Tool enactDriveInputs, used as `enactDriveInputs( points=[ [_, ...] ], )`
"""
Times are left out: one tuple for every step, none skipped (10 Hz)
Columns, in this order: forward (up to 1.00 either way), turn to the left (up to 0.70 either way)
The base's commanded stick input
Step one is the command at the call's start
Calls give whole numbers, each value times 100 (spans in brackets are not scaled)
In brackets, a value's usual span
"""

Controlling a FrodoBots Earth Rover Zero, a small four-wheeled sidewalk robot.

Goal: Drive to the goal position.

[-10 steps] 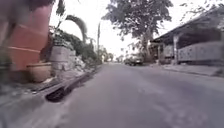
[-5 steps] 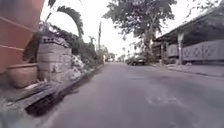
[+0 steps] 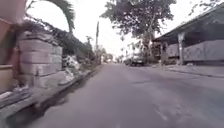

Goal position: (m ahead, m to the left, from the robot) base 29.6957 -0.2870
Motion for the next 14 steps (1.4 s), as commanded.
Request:
enactDriveInputs(
  points=[
    [100, 0],
    [100, 0],
    [100, 0],
    [100, 0],
    [100, 0],
    [100, 0],
    [100, 0],
    [100, 0],
    [100, 0],
    [100, 0],
    [100, 0],
    [100, 0],
    [100, 0],
    [100, 0]
  ],
)
